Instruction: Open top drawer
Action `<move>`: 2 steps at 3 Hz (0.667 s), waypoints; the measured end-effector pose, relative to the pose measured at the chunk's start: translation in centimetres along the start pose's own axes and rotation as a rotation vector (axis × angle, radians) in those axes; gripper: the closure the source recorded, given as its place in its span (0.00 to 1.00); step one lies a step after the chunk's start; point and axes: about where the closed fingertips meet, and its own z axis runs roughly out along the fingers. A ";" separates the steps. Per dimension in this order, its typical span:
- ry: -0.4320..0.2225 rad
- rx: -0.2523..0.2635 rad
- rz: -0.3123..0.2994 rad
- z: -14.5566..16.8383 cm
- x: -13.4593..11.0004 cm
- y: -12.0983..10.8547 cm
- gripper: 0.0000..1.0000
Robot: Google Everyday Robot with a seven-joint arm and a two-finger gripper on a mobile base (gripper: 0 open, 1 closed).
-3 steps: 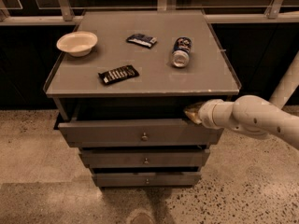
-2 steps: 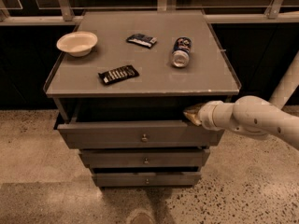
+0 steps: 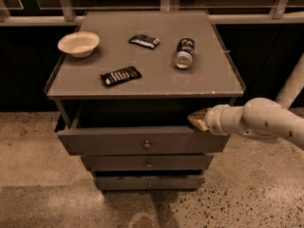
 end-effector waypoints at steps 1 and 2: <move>0.000 0.000 0.000 0.0 -0.1 -0.1 1.00; 0.009 -0.074 -0.014 -1.1 0.8 1.5 1.00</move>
Offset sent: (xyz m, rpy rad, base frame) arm -0.1539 -0.0167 -0.0114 0.0646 0.2727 0.4416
